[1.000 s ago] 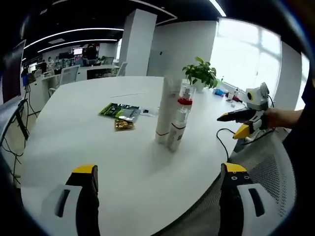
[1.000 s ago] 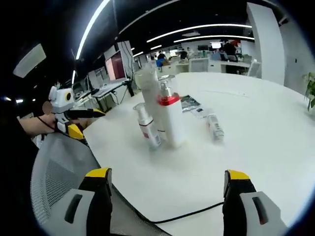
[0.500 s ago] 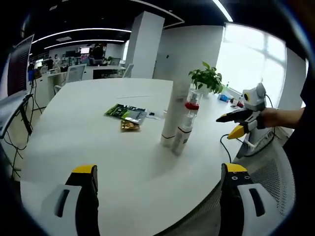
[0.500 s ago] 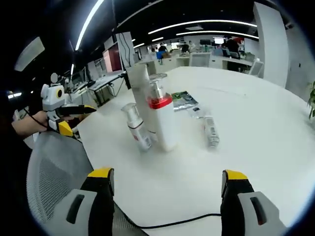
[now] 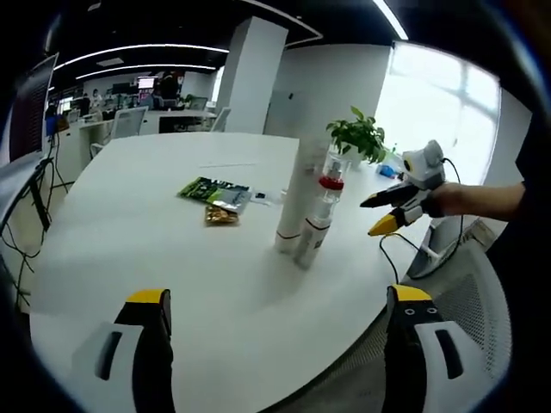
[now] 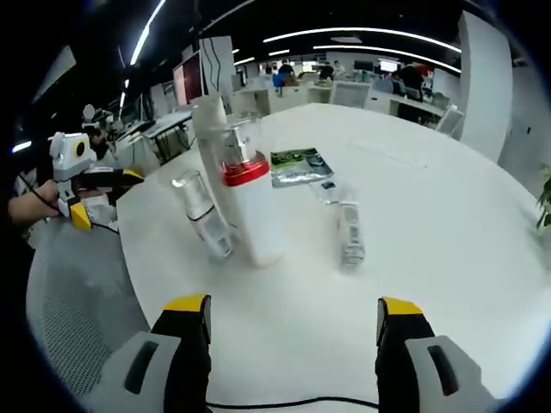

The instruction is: Arrange the skincare products in the storage area until every visible bottle or jar stands upright without overlapping.

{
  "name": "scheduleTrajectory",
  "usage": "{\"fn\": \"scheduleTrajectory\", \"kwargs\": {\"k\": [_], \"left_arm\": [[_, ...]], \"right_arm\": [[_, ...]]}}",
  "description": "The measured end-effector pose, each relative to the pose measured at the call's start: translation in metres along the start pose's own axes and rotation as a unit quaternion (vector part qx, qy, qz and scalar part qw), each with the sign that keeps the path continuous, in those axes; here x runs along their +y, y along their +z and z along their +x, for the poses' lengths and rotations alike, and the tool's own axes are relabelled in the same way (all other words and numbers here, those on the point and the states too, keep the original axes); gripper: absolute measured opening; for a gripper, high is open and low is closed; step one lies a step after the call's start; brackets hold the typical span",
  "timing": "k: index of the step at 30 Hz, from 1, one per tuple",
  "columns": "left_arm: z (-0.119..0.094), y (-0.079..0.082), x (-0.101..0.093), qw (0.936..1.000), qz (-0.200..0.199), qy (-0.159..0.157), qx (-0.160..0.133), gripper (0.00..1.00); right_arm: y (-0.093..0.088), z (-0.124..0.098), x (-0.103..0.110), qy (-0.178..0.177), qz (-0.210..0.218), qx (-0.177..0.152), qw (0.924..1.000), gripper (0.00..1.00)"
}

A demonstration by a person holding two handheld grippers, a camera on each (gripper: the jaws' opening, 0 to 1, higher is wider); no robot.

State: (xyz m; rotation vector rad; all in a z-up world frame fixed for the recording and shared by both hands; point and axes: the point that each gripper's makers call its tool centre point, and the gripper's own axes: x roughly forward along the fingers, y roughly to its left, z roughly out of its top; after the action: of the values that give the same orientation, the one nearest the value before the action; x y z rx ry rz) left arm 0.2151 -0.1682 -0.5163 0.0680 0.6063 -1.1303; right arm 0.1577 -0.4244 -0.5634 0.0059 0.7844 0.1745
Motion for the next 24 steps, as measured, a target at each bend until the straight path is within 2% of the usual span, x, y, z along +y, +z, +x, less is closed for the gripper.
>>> {"fn": "scheduleTrajectory", "kwargs": {"k": [5, 11, 16, 19, 21, 24], "left_arm": [[0.0, -0.002, 0.002, 0.9998, -0.015, -0.009, 0.001, 0.96], [-0.003, 0.002, 0.018, 0.9991, -0.041, -0.001, -0.005, 0.96], [-0.005, 0.003, 0.027, 0.9996, -0.023, 0.015, 0.003, 0.96], [-0.004, -0.002, 0.028, 0.9995, -0.028, 0.016, 0.003, 0.96], [-0.007, -0.006, 0.025, 0.9994, -0.027, 0.019, 0.009, 0.95], [-0.003, -0.002, 0.014, 0.9999, -0.005, 0.009, 0.013, 0.94]], "right_arm": [[0.001, 0.008, -0.012, -0.009, 0.004, 0.003, 0.9999, 0.74], [0.012, 0.021, -0.03, -0.019, -0.01, 0.011, 0.9997, 0.66], [0.022, 0.031, -0.037, -0.023, -0.009, 0.007, 0.9997, 0.61], [0.018, 0.043, -0.041, -0.032, -0.026, 0.023, 0.9989, 0.57], [0.018, 0.048, -0.043, -0.031, -0.024, 0.028, 0.9988, 0.56], [0.023, 0.055, -0.049, -0.032, -0.015, 0.027, 0.999, 0.54]]}}
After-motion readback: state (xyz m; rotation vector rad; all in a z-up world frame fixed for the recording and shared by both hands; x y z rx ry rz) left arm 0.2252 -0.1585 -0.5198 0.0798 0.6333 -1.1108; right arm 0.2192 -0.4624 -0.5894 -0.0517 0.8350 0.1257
